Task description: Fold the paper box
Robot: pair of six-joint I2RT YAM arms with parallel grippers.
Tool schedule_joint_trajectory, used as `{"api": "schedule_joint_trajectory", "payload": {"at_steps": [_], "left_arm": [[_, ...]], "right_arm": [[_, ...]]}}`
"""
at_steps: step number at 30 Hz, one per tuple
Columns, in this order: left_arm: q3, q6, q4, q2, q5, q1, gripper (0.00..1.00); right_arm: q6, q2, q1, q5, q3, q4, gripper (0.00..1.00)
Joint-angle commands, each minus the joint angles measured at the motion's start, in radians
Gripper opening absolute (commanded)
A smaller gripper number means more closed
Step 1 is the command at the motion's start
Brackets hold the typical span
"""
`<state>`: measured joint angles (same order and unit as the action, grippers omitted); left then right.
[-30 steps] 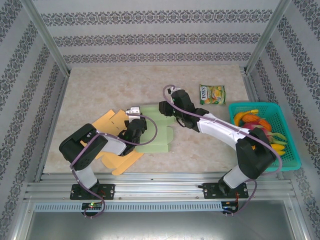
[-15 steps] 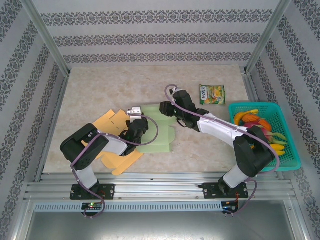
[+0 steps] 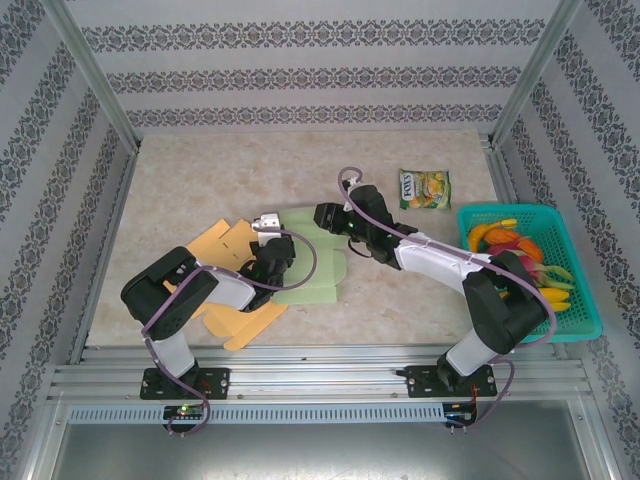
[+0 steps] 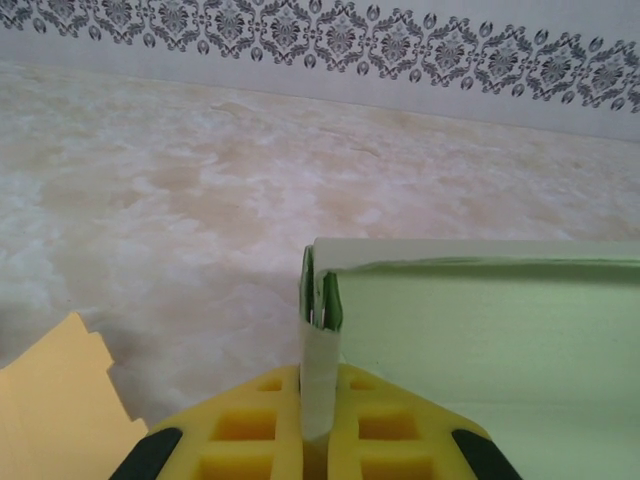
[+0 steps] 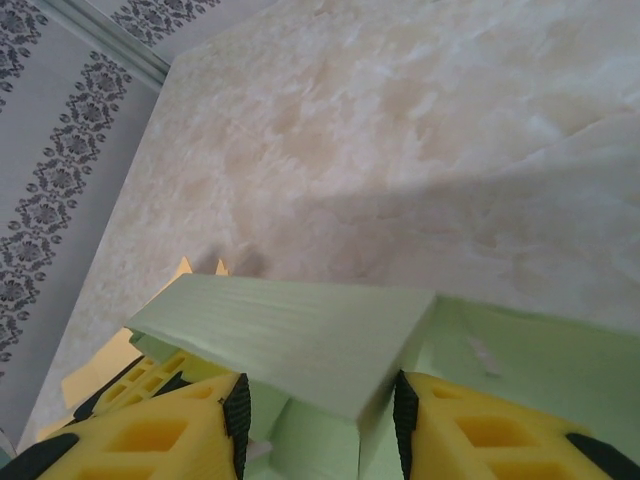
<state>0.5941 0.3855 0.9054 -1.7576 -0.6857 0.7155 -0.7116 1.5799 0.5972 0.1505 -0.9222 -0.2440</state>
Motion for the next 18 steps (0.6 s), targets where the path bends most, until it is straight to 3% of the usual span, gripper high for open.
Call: {"api": "schedule_joint_trajectory", "payload": {"at_steps": [1, 11, 18], "left_arm": [[0.028, 0.041, -0.002, -0.002, 0.013, 0.03, 0.0], [0.032, 0.072, -0.025, -0.006, 0.011, 0.03, 0.0], [0.031, 0.077, -0.022, -0.008, 0.02, 0.03, 0.0]], "right_arm": [[0.001, -0.056, 0.007, 0.013, 0.046, -0.041, 0.43], [0.124, -0.151, -0.028, -0.116, 0.174, 0.036, 0.43], [0.195, -0.133, -0.041, -0.208, 0.174, 0.101, 0.44]]}}
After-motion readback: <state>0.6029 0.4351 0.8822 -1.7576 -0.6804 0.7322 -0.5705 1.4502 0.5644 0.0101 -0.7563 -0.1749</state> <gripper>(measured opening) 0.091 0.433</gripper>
